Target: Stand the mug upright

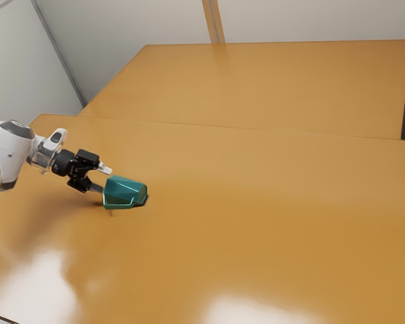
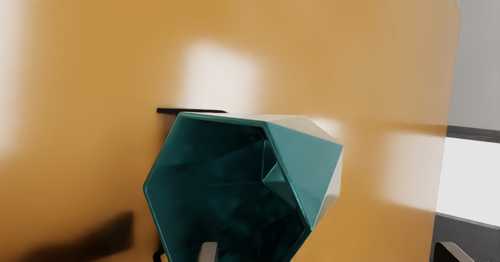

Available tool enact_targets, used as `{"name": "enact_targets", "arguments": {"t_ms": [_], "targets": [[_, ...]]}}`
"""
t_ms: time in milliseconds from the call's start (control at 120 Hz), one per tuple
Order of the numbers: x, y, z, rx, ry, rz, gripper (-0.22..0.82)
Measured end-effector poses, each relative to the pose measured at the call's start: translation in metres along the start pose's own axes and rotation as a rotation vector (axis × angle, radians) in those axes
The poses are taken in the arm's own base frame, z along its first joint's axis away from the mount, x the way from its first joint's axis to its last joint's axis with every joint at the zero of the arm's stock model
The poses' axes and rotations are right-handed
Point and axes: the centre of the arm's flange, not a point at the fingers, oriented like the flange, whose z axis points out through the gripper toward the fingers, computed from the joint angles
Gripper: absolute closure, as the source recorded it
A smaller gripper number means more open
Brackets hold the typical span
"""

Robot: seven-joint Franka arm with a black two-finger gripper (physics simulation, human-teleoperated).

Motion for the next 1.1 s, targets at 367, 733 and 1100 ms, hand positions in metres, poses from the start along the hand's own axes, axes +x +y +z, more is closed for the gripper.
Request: {"name": "enact_targets", "arguments": {"t_ms": [367, 733, 1100], "targets": [[0.008, 0.006, 0.021, -0.047, 0.017, 0.080, 0.00], [0.006, 0.003, 0.046, -0.072, 0.018, 0.080, 0.38], [0.011, 0.018, 0.057, -0.133, 0.039, 0.090, 0.73]]}}
